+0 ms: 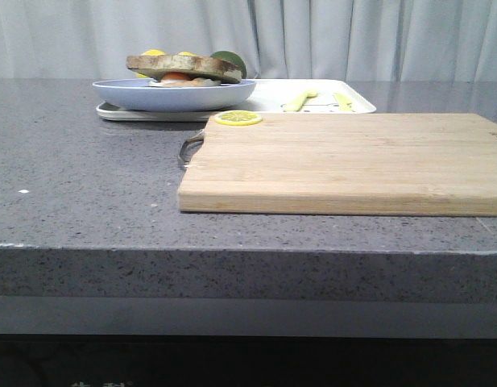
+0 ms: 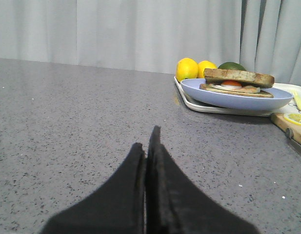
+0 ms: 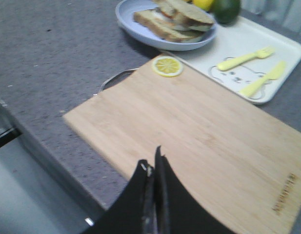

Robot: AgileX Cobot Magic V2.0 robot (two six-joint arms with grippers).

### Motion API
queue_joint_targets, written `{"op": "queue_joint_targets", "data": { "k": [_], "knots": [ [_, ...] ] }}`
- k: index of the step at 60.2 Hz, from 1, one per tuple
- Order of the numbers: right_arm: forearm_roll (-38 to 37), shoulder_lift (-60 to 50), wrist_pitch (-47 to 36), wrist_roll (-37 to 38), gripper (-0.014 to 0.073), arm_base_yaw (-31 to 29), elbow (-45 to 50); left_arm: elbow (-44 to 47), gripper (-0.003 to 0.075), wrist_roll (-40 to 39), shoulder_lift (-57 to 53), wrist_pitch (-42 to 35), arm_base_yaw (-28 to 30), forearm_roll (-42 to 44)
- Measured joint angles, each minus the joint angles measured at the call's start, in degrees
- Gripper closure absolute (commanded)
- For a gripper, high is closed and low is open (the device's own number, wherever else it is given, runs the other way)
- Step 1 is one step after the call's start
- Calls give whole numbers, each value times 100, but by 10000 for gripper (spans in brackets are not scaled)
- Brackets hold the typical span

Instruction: Place bread and move sandwich to tray

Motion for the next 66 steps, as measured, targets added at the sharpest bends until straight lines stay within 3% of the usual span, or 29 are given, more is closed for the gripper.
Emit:
{"op": "queue_joint_targets", "data": {
  "k": [14, 26, 44, 66],
  "knots": [
    [-75, -1524, -1536, 0, 661, -1421, 1525, 0, 738, 0, 0, 0, 0, 0],
    [-19, -2719, -2587, 0, 661, -2082, 3017, 0, 738, 0, 0, 0, 0, 0],
    [332, -3512, -2705, 0, 661, -2245, 4282, 0, 738, 0, 0, 0, 0, 0],
    [450, -3512, -2947, 0, 661, -2245, 4405, 0, 738, 0, 0, 0, 0, 0]
  ]
}}
